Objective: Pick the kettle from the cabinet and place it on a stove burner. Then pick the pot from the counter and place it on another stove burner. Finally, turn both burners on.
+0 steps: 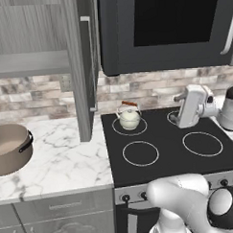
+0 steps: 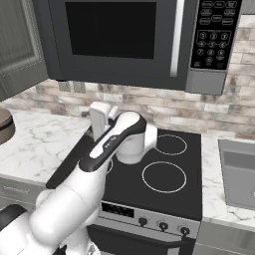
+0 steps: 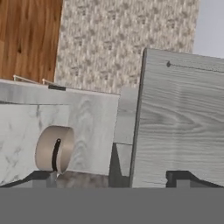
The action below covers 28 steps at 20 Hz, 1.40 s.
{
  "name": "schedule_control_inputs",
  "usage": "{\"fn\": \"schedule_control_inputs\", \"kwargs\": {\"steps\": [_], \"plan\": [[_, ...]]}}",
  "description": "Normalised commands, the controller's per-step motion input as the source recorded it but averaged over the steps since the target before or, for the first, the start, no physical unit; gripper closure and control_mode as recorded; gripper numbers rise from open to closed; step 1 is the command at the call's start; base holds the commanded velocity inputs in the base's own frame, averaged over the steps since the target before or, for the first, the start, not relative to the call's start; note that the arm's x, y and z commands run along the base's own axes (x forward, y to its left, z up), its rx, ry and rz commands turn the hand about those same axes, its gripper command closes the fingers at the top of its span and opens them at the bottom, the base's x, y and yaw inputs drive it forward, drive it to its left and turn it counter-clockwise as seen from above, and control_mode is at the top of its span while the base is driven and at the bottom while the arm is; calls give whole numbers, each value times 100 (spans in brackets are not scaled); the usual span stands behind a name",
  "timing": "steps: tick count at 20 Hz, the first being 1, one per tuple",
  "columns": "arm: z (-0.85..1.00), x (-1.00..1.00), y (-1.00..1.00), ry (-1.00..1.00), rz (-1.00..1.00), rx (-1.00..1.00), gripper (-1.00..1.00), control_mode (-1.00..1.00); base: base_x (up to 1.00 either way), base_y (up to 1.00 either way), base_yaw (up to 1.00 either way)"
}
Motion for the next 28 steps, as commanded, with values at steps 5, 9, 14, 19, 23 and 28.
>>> {"fn": "schedule_control_inputs", "kwargs": {"steps": [5, 9, 14, 19, 23, 28], "plan": [[25, -65, 22, -21, 0, -15, -100, -100, 0, 0, 0], [18, -60, 24, -19, 0, -15, -100, -100, 0, 0, 0], [5, -49, 29, -16, 0, -15, -100, -100, 0, 0, 0], [0, -41, 26, -14, 0, -15, -100, -100, 0, 0, 0], [0, -42, 24, -16, 0, -15, -100, -100, 0, 0, 0], [0, -47, 22, -18, 0, -13, -100, -100, 0, 0, 0]]}}
